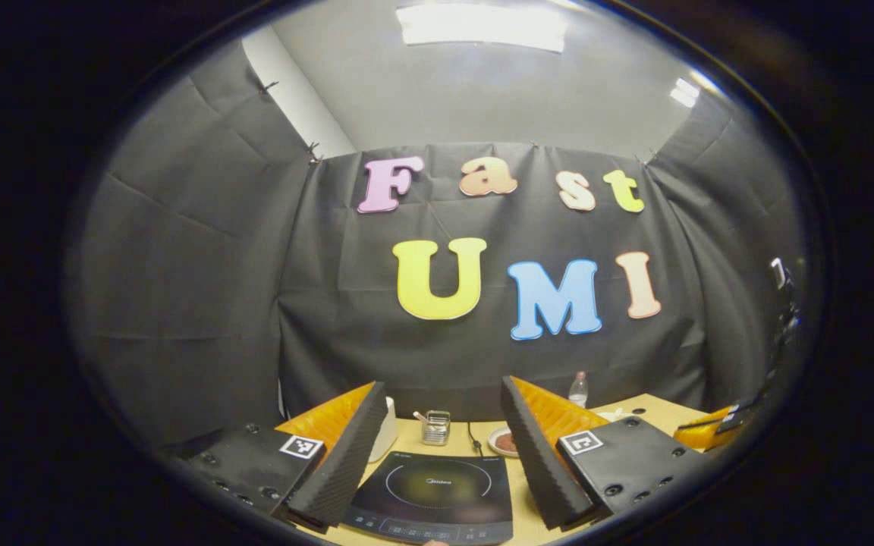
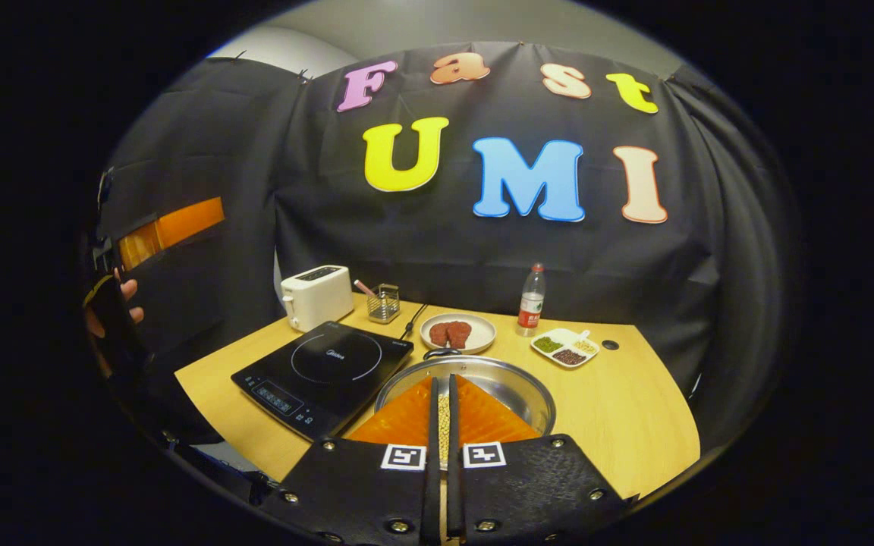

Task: First push the handle of the pot to place it horizontally, then grasp the pot with both hands and set it on the induction cooktop.

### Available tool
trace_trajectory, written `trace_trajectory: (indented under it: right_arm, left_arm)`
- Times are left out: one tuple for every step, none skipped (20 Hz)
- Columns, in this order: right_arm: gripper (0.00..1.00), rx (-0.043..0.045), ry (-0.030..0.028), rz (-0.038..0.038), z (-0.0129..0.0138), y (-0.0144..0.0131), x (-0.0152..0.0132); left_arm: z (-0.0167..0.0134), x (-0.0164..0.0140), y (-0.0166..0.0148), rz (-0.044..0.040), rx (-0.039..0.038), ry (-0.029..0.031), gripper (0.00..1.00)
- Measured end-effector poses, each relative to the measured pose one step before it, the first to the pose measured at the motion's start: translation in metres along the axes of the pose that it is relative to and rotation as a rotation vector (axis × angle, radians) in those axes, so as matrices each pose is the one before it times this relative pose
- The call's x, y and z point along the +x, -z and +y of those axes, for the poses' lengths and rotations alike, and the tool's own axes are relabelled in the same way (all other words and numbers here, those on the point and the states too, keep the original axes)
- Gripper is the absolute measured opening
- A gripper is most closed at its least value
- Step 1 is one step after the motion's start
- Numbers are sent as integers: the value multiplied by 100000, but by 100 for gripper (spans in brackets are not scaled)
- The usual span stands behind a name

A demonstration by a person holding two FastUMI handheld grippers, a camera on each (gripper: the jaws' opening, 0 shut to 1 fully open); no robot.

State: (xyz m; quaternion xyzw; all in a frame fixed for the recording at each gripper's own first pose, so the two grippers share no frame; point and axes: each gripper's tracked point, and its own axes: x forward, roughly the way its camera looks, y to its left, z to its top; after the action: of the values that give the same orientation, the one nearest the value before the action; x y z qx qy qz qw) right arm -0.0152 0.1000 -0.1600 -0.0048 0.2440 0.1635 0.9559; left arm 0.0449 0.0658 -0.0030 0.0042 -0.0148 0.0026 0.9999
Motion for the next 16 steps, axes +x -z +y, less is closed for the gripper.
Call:
trace_trajectory:
  right_arm:
    - [4,-534,-2732,2994,282,1016,501]
    - [4,-546,-2350,2888,189,948,495]
    - [4,-624,-2608,3307,123,1088,448]
    - [4,-668,-1723,2581,45,747,402]
    - [4,-991,-1438,2410,-37,936,441]
    - [4,-965,-1676,2682,-92,844,305]
    - [4,-548,-2109,2609,392,995,538]
    - [4,-169,-2176,2757,172,826,438]
    - [4,-122,-2212,2642,-51,952,394]
    - [4,-618,-2317,2460,1,778,387]
    - [4,-1022,-1845,2318,67,931,290]
    - [4,-800,-1713,2319,-90,745,217]
    - [4,32,-2098,2109,30,765,434]
    - [4,540,-2061,2305,126,657,343]
    - [4,657,-2372,2409,118,671,285]
    - [4,294,-1684,2110,-18,455,177]
  left_arm:
    - [-169,205,203,383,296,-737,97]
    - [-225,166,54,511,310,-691,97]
    - [-20,120,286,543,452,-932,97]
    - [-104,151,98,462,471,-939,94]
    - [-65,201,250,530,409,-880,94]
    - [-157,241,107,614,435,-739,94]
    - [-106,154,358,727,422,-778,97]
    - [-102,97,157,672,384,-783,97]
    - [-147,189,136,619,354,-815,97]
    - [-171,207,165,541,311,-735,94]
    - [-111,131,8,426,257,-710,97]
    - [-104,129,-26,297,231,-673,97]
    - [-149,74,94,258,329,-627,97]
    - [-122,115,36,194,386,-652,97]
    - [-74,122,42,179,329,-596,97]
    - [-190,73,-24,163,264,-581,98]
